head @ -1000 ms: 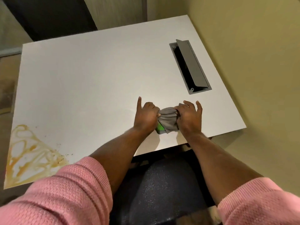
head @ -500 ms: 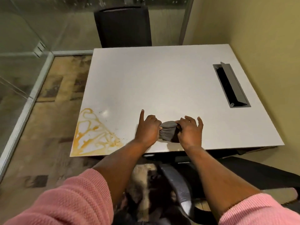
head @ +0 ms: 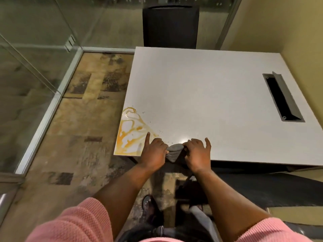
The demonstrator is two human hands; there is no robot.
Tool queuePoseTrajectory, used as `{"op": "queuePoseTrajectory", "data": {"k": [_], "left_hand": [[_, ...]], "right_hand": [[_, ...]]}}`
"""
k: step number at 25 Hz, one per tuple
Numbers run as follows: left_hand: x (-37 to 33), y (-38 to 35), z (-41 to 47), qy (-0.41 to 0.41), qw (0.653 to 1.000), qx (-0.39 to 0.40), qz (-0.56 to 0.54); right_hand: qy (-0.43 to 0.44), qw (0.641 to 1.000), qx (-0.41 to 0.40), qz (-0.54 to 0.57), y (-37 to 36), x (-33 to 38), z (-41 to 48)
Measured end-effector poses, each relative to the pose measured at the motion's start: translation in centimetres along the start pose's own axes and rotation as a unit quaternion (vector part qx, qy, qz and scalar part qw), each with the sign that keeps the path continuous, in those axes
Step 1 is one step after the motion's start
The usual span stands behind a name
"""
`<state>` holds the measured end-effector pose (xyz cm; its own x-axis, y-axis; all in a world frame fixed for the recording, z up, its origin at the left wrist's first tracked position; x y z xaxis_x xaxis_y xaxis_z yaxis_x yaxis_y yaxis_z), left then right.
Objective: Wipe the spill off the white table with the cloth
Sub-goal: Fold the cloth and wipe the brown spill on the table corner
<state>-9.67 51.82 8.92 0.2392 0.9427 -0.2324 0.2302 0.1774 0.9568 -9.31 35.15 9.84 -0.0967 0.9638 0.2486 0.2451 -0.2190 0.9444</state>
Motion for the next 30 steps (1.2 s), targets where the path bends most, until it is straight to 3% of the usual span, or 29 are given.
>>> {"op": "queuePoseTrajectory", "data": {"k": [8,13,17,22,30], "left_hand": [[5.7,-1.9,2.8,0.063,0.997,-0.004,-0.034],[8.0,-4.2,7.8,0.082,0.996,-0.014,-0.037],[8.2,-6.7,8.4,0.102,0.992,-0.022,-0.068],[8.0,-10.0,6.6,0.103,0.991,0.001,-0.089],[9.1,-11.8,7.7,0.086,0.993,0.032,-0.08]], "right_hand": [[0.022,0.999,0.036,-0.021,-4.3,2.2,6.5],[0.039,0.998,0.021,0.042,-7.6,1.3,11.3],[0.112,0.991,0.037,0.07,-10.9,2.7,11.4],[0.098,0.983,0.153,-0.034,-17.8,3.1,10.4],[0.117,0.985,0.119,-0.036,-18.1,4.2,12.8]]}}
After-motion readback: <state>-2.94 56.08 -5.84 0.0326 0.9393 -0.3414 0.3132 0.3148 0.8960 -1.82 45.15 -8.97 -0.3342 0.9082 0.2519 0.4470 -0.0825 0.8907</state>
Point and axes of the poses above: each hand's wrist, its own z-axis towards the middle knuckle, its own y-axis out of the back of the hand, x = y × z, the point moved 9 cm from there along z, towards the middle knuckle, and after that the axes turned 6 degrees about x, right-handed, at the moved point
